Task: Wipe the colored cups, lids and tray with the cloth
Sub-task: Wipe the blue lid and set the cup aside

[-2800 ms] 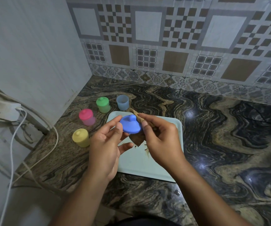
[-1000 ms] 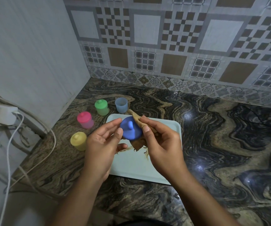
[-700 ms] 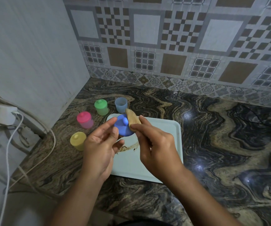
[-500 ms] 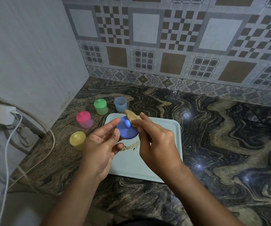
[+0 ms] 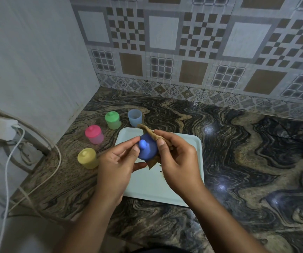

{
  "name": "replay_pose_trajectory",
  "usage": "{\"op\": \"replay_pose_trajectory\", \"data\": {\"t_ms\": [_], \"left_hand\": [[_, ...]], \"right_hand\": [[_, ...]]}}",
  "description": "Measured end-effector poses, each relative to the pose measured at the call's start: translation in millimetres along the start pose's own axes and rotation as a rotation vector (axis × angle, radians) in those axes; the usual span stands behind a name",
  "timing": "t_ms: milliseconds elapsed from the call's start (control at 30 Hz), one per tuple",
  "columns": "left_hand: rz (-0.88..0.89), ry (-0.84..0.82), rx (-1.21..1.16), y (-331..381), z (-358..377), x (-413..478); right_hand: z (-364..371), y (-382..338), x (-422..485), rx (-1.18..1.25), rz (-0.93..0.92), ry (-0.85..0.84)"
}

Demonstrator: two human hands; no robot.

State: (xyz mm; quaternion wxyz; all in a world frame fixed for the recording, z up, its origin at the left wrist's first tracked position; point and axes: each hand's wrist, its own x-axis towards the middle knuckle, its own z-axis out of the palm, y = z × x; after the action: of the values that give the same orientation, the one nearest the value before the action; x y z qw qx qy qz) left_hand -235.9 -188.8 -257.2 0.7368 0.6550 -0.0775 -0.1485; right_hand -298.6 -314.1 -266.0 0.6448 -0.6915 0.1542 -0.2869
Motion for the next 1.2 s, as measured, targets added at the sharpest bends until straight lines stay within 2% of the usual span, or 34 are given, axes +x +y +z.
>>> {"op": "replay_pose_trajectory", "data": {"t_ms": [133, 300, 467, 533, 633, 700, 933, 1200], "left_hand": [[0.045, 0.030, 0.093, 1.0, -0.3, 0.5], [0.087, -0.017, 0.163, -4.1, 1.0, 0.9], [0.194, 0.013, 0.379, -16.7, -4.0, 9.9], [0.237, 0.049, 0.443, -20.6, -9.0, 17.4], [0.241, 0.118, 0.465, -23.4, -17.1, 39.0], [0.214, 0.152, 0.484, -23.4, -20.8, 59.0], [0.245, 0.187, 0.722, -26.7, -11.3, 142.7], [0.165, 0.170, 0.947, -55.4, 9.4, 224.6]], "right_hand": [[-1.5, -0.1, -0.6, -0.021, -0.003, -0.013], [-2.9, -0.3, -1.9, -0.025, -0.004, -0.018], [-3.3, 10.9, -0.5, -0.012, -0.005, -0.040], [-3.0, 22.7, 2.6, -0.112, -0.094, -0.016], [-0.7, 50.5, 22.2, -0.402, -0.411, 0.039], [2.9, 73.7, 44.3, -0.530, -0.518, 0.038], [13.7, 130.3, 127.8, -0.730, -0.435, -0.130], [33.8, 151.1, 191.1, -0.800, -0.390, -0.173]]}}
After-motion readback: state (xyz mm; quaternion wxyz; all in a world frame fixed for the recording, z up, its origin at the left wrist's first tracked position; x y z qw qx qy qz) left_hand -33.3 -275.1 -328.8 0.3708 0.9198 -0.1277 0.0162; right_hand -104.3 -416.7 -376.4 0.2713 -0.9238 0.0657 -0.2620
